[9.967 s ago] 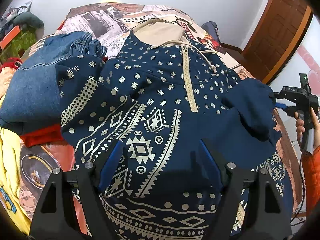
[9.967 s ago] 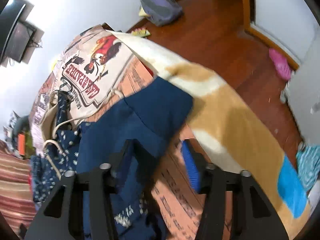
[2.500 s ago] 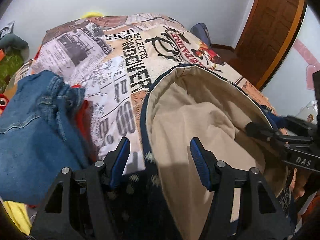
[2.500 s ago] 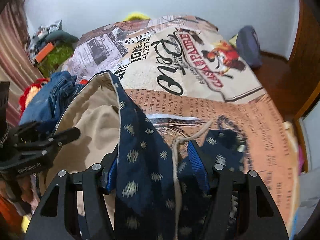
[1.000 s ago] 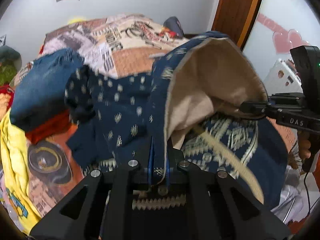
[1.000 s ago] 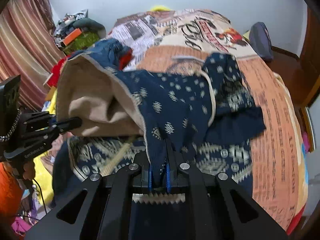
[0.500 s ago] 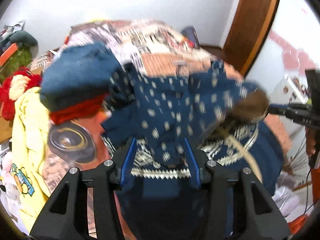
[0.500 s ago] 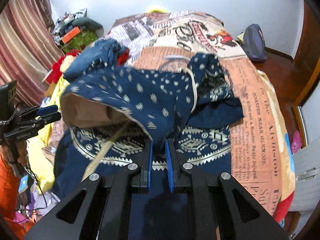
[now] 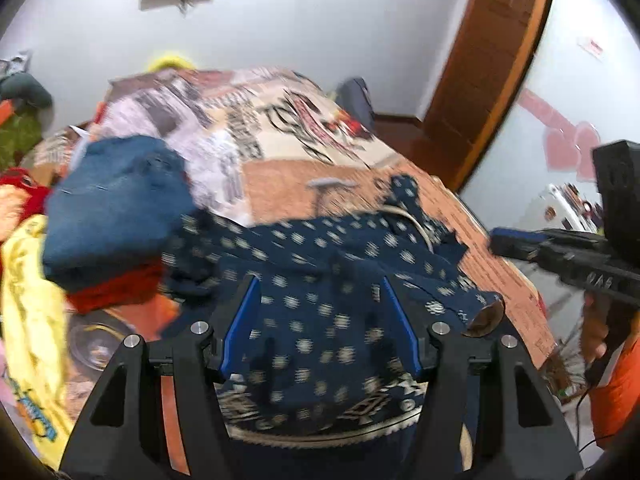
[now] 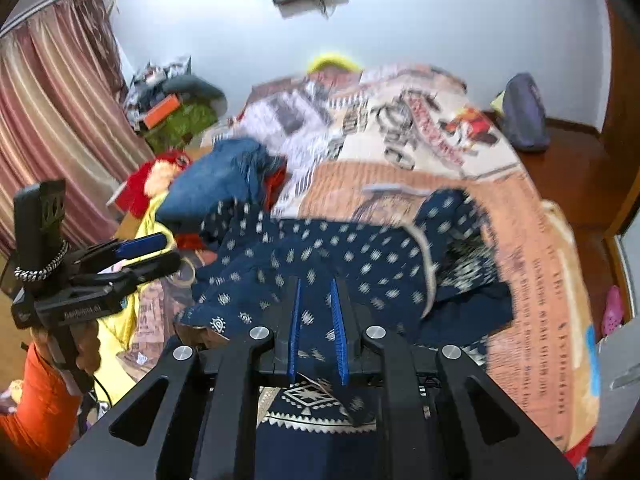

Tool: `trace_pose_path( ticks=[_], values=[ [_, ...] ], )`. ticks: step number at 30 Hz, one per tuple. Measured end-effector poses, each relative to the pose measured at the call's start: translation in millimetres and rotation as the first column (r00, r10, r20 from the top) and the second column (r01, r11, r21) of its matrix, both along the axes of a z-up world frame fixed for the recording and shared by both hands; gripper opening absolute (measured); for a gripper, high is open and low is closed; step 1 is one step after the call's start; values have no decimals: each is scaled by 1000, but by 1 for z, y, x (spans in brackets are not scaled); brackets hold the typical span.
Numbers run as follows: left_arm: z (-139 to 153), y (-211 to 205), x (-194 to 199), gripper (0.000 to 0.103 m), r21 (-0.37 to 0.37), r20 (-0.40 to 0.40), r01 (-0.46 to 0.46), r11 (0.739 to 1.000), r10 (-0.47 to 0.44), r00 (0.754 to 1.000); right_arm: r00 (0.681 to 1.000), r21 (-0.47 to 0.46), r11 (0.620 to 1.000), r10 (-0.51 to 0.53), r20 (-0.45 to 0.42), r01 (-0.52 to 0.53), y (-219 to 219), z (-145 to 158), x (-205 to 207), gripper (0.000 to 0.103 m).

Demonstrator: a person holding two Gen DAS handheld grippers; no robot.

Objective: Fold large clothes

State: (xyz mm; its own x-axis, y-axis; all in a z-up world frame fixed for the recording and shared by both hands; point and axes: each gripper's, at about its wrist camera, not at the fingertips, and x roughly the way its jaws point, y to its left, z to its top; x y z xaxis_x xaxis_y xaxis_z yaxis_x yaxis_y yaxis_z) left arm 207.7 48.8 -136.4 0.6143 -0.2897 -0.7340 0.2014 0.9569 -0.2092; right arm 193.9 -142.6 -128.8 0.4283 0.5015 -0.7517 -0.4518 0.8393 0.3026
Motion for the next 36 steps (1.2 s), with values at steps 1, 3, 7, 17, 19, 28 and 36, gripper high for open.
trace_pose_path(
  ticks=[1,3,7,17,19,28,36],
  values=[
    [-7,-6,1,61,-4,-15,15,1000,-15,1000,1000,-9,1000,8,-16,-8,2,-6,0,13],
    [-24,-19,1,61,8,-47,44,999,-44,998,997,-39,999,29,-65,-31,8,-25,-3,13],
    [-64,-34,-9,61,84,-127,91,992,-80,989,985,-110,991,55,-164,-74,8,-67,-17,13],
    [-70,2,-33,65,61,-139,2,998,7,990,986,-94,995,13,-166,-29,-23,-56,-23,14],
    [-54,16,-35,66,38,-101,-36,999,39,994,991,-97,995,-5,-134,-8,-30,-46,-19,15],
    [-37,103,-10,87,-18,-44,-339,941,338,940,979,-102,974,-205,-7,203,-72,-31,25,58],
    [-93,125,40,87,-64,-182,-383,922,366,913,949,-147,951,-291,-126,272,-98,-75,95,58]
  ],
)
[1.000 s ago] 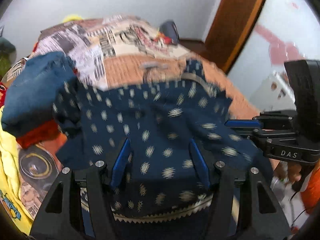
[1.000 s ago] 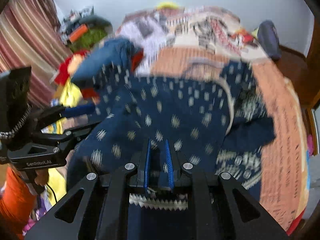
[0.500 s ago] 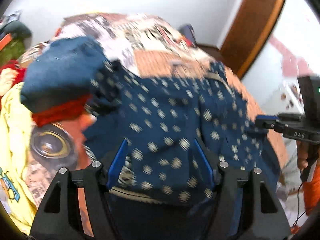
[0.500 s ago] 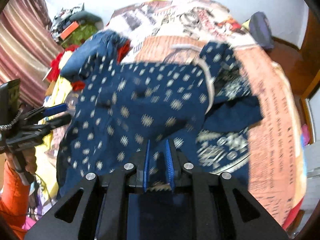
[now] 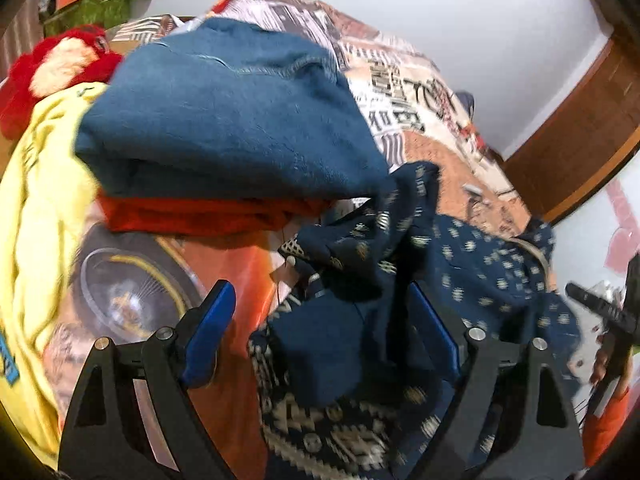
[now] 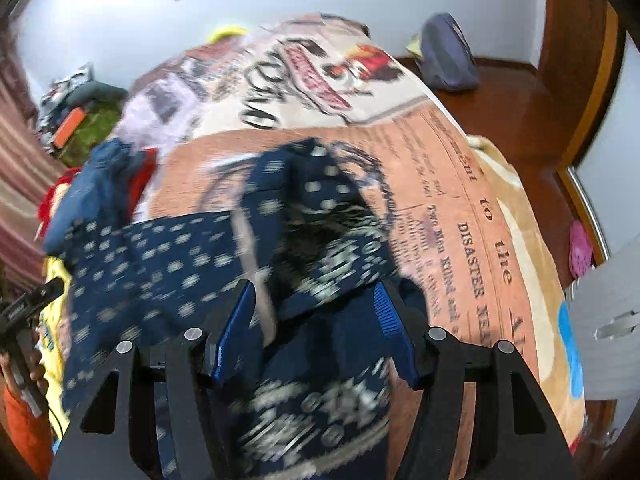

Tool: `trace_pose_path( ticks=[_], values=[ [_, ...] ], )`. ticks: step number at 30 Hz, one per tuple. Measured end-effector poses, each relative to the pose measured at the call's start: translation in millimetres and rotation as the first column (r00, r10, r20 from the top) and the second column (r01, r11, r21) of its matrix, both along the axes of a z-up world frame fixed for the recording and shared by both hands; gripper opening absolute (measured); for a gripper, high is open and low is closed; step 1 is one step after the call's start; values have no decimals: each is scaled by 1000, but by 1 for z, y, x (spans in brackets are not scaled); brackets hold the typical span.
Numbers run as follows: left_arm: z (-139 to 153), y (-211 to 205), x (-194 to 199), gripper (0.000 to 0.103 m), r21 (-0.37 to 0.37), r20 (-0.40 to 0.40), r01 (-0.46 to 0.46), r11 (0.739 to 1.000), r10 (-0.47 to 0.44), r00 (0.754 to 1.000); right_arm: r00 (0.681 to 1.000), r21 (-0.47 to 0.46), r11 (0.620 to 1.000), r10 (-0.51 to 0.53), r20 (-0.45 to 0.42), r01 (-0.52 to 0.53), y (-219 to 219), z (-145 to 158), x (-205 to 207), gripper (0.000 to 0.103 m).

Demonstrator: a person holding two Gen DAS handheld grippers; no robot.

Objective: Fold large clothes

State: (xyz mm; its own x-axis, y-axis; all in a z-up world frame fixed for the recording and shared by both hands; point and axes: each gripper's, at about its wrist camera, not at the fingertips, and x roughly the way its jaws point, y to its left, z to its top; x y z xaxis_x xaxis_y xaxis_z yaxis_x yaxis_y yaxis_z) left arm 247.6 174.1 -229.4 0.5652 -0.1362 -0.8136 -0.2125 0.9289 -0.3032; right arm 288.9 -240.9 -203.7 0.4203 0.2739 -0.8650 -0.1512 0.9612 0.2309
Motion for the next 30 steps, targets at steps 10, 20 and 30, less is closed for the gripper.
trace_pose_path(
  ticks=[10,20,30],
  values=[
    [-30,-35,63,87,191,-30,144,971,-141,990,997,-14,997,69,-41,-70,16,-45,80,58],
    [-34,-22,73,9,29,32,138,990,-138,990,993,84,990,115,-41,-111,39,-59,88,15],
    [41,-47,25,6,107,154,167,980,-182,971,983,133,985,90,159,-112,16,37,45,11]
  ],
)
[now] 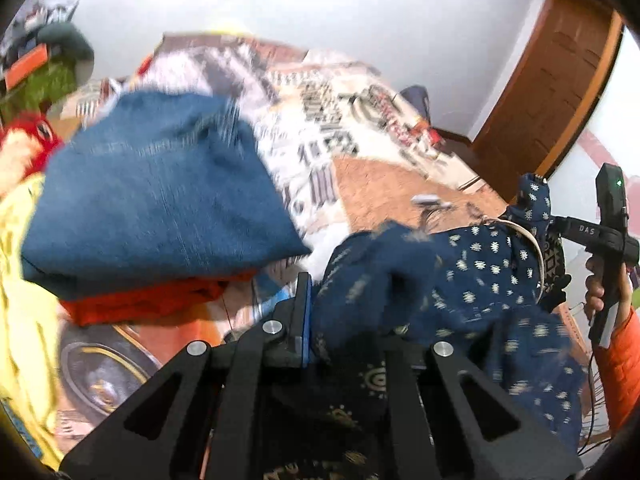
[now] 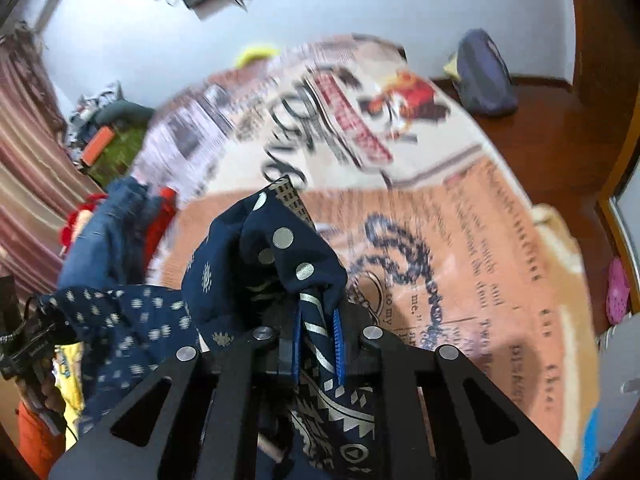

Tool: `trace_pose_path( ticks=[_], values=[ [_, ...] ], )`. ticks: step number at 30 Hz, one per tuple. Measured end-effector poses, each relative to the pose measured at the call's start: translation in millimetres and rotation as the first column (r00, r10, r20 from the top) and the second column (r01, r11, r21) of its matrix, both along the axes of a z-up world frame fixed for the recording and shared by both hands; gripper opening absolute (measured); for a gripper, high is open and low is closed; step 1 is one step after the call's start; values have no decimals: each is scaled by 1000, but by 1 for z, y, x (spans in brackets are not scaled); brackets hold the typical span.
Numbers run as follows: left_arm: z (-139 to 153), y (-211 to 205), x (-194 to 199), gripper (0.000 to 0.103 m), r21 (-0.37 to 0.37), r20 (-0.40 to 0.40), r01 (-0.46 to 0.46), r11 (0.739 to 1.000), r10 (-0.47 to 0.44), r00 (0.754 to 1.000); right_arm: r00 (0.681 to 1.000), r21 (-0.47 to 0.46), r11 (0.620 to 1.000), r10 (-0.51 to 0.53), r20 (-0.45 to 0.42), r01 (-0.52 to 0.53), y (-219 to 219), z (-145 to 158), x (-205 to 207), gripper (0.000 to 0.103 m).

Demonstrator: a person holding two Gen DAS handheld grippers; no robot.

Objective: Fold large clothes

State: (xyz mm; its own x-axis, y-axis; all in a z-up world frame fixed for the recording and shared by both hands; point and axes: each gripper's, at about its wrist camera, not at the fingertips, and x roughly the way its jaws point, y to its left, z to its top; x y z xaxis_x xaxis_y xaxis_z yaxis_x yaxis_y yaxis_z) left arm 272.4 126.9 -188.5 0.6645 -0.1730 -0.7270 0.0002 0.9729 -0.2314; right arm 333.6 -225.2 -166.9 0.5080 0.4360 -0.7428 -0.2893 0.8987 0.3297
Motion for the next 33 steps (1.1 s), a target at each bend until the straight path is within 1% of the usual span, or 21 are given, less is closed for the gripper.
trace_pose_path(
  ticks=[2,3,5,7,10,12,14,17,18,21,22,24,25,26,27,29,30,32,33],
  values=[
    [22,-1,-5,6,-19,42,8,1000,-7,999,999,-3,1000,2,44,-2,1,19,-8,11],
    [33,-1,-5,5,-43,63,15,999,-13,998,998,0,1000,1,64,-1,1,28,-11,11],
    [50,-2,-2,5,-71,90,26,997,-20,996,994,2,1000,-8,109,8,4,44,-14,10],
    [68,-4,6,5,-84,110,35,996,-26,994,989,12,1000,-17,145,16,5,60,-15,10],
    [84,-2,21,5,-102,118,39,994,-27,993,983,25,999,-33,179,29,5,74,-8,10],
    [88,2,37,5,-92,116,26,995,-16,993,979,26,999,-51,196,47,2,77,-1,10],
    [88,12,54,5,-105,99,7,994,3,995,976,34,997,-82,204,76,-4,76,12,10],
    [70,37,91,5,-167,46,-42,985,50,998,976,42,992,-128,177,122,-13,60,38,10],
    [62,43,103,5,-172,23,-63,983,68,997,977,37,990,-139,163,135,-15,53,46,10],
    [35,54,141,5,-170,-42,-118,978,113,993,982,24,985,-173,76,172,-19,14,81,9],
    [28,55,150,5,-158,-54,-131,979,123,991,982,14,983,-181,55,181,-20,5,87,9],
    [11,55,172,5,-114,-88,-151,982,141,986,978,-31,978,-206,-3,206,-18,-30,108,9],
    [2,53,182,5,-91,-109,-159,983,149,983,977,-44,976,-215,-17,214,-19,-38,113,9],
    [-8,51,192,5,-58,-129,-164,985,155,979,974,-55,974,-223,-41,220,-20,-52,120,9],
    [-18,48,200,6,-10,-146,-159,987,156,977,970,-55,972,-232,-68,228,-22,-64,127,9],
    [-36,44,211,7,48,-179,-148,988,154,972,965,-52,971,-240,-109,235,-25,-81,134,10],
    [-45,44,215,7,58,-194,-145,988,154,969,963,-59,971,-237,-125,231,-24,-88,137,10],
    [-53,43,216,9,63,-191,-149,987,158,969,963,-87,970,-236,-131,226,-23,-99,141,12],
    [-53,42,215,9,66,-187,-147,987,157,970,964,-102,969,-237,-119,226,-22,-99,139,16]
  ],
)
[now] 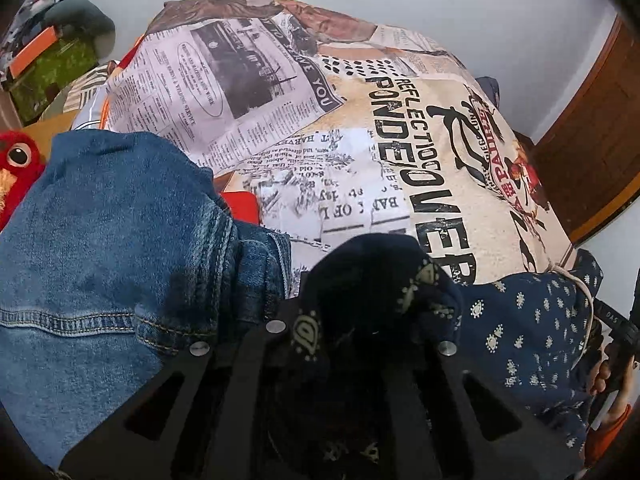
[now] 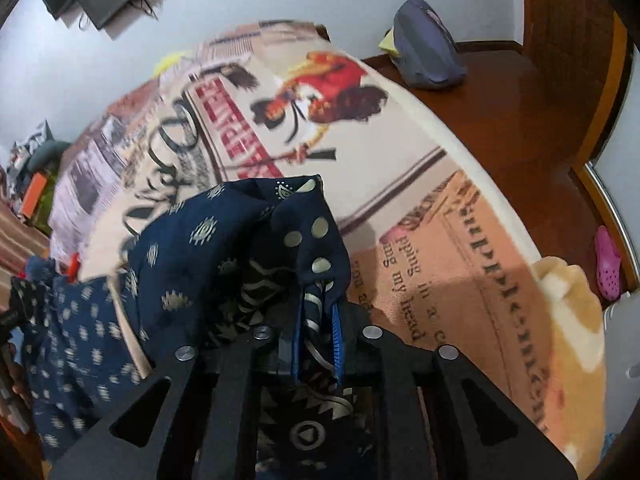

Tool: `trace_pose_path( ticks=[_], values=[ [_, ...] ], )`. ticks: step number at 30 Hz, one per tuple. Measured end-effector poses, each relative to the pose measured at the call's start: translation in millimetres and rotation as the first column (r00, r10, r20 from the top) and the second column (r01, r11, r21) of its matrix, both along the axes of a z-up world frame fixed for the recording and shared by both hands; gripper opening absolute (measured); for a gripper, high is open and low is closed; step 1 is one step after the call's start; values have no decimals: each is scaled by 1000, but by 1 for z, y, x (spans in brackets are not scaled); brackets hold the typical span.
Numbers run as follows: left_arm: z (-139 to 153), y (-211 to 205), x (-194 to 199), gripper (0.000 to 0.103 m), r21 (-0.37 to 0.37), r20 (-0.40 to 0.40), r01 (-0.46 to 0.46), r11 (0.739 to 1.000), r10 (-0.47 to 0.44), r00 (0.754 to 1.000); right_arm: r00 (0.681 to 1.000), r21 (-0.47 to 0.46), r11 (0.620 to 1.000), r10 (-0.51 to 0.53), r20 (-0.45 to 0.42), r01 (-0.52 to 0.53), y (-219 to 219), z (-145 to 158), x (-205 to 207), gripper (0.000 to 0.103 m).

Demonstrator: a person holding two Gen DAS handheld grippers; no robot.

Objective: Fold large clothes

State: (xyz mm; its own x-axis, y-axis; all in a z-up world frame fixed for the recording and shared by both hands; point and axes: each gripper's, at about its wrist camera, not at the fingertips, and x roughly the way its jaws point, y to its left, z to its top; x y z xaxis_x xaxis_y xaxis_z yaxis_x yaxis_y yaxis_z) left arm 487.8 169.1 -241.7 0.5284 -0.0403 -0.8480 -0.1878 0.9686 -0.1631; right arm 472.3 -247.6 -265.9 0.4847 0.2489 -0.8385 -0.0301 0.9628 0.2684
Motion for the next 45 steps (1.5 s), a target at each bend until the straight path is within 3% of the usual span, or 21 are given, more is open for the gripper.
trace_pose_path(
  ticks=[3,7,11,14,19,22,27,30,32,36,39,45],
  values=[
    [5,-2,-4,10,8,-3,22,1000,-21,1000,1000,-25,1000,-18,12,19,-3,9,-11,26],
    [19,1,-19,14,7,-17,26,1000,-26,1000,1000,-57,998,-6,-3,5,-7,33,-27,26],
    [40,0,-43,24,29,-2,34,999,-34,999,999,-85,996,38,24,-36,-6,63,-52,26],
    [62,-2,-70,35,72,30,38,997,-40,999,994,-102,992,81,67,-74,-3,92,-77,26],
    [101,-10,-118,38,116,82,69,991,-79,993,982,-124,986,130,138,-114,6,133,-122,36],
    [122,-17,-153,47,170,123,79,982,-100,987,967,-149,979,169,191,-141,13,156,-155,40],
    [146,-30,-206,56,263,171,115,958,-163,972,951,-165,972,205,230,-169,23,176,-195,45],
    [150,-35,-233,64,280,179,144,949,-199,963,946,-191,965,221,238,-178,27,178,-218,51],
    [148,-36,-251,68,271,179,161,949,-214,960,943,-202,962,228,242,-181,29,178,-232,57],
    [135,-34,-284,74,199,158,185,962,-218,963,946,-223,955,245,215,-196,31,166,-256,60],
    [113,-31,-300,85,107,97,212,971,-222,970,954,-226,953,244,171,-203,28,152,-268,61],
    [48,-29,-327,86,-54,-46,225,973,-228,973,971,-236,946,236,32,-222,22,112,-283,61]
  ],
)
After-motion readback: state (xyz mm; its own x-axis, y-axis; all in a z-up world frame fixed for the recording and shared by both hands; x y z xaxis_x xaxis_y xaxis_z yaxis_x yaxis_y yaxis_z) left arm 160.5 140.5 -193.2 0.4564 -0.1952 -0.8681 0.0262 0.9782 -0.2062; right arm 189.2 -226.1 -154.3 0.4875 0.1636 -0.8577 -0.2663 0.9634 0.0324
